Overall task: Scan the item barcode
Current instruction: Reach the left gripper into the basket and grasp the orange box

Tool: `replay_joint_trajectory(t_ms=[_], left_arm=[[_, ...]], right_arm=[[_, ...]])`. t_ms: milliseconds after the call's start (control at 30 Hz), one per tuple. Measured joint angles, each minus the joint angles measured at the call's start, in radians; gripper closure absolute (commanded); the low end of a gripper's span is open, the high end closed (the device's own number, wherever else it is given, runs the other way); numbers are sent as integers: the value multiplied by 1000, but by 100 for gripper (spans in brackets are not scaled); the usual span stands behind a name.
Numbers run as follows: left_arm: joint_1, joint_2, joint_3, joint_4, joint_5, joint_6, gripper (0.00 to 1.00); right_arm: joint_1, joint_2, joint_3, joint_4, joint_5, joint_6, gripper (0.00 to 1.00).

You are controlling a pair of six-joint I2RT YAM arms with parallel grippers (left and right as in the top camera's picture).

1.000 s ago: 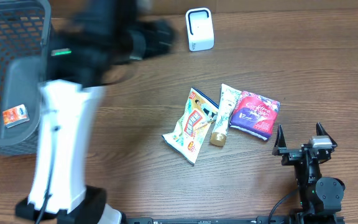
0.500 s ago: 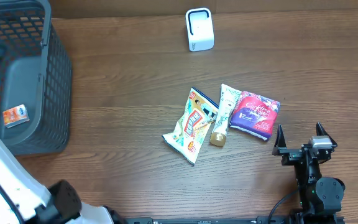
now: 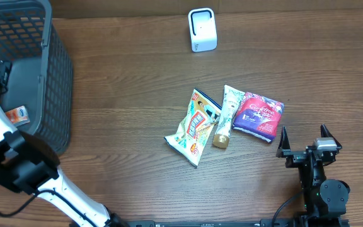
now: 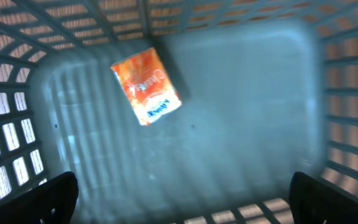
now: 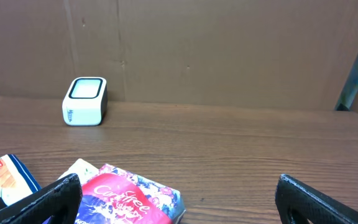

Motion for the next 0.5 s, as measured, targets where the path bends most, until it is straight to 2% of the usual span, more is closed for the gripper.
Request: replay_joint_trajectory(t_ms=[267, 500], left_arm=[[0, 100, -4, -42, -103, -45, 0], [5, 166, -8, -18, -120, -79, 0]], right_arm=[[0, 0, 0, 0, 0, 0, 0], [0, 0, 0, 1, 0, 0, 0]])
